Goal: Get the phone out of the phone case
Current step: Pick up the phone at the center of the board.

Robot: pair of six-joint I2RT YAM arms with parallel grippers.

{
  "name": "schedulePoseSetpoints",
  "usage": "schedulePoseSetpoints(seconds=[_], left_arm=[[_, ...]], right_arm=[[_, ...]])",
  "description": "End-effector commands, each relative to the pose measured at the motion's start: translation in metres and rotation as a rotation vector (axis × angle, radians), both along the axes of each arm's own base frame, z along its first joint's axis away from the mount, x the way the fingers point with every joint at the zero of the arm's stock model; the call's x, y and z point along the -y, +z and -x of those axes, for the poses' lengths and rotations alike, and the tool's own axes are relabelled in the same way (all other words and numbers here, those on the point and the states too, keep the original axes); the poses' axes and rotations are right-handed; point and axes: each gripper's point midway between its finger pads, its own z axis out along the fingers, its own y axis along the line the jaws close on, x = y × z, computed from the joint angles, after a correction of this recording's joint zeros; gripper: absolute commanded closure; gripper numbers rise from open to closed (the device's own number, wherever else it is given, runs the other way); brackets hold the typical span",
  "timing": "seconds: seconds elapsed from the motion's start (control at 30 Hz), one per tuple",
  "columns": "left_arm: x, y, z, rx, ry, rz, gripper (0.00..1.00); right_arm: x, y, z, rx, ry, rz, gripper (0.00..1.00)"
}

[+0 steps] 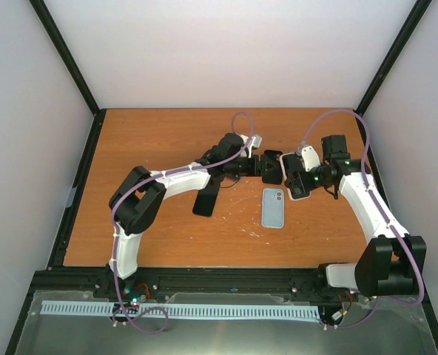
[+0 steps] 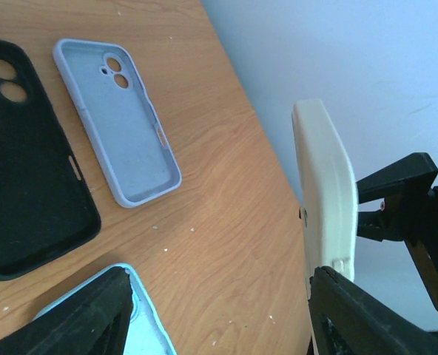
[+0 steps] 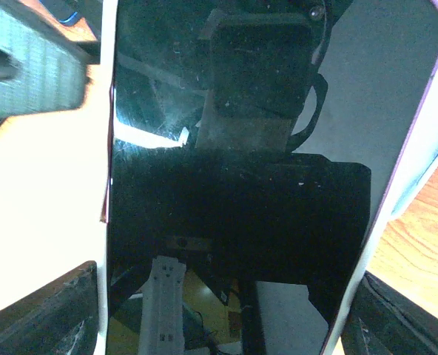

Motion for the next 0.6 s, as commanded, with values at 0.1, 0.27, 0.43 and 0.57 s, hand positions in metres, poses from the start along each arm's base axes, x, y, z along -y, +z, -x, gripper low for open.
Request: schedulePoseSetpoints(seconds=[0.1,0.27,0.43,0.57], left_arm=[[0.021,0.028,-0.004,0.001,-0.068,0.122,0.37],[0.027,0.026,-0.002,-0.011,-0.083,0.136,0.41],[0.018,0.031,-0.001,0.003,-0.040,0.152,0.41],[0.017,0.036,0.000,0.026,-0.041,0.162,0.38]], right_arm=[[-0.009,0.014,-0.007,0.078,0.002,-0.027,0.45],[-0.009,0.012,-0.009,0.077,-0.005,-0.024,0.45],[-0.004,0.010,-0.014,0.074,-0.035,-0.005,0.45],[-0.007,0.009,-0.015,0.067,-0.026,-0.019,0.45]])
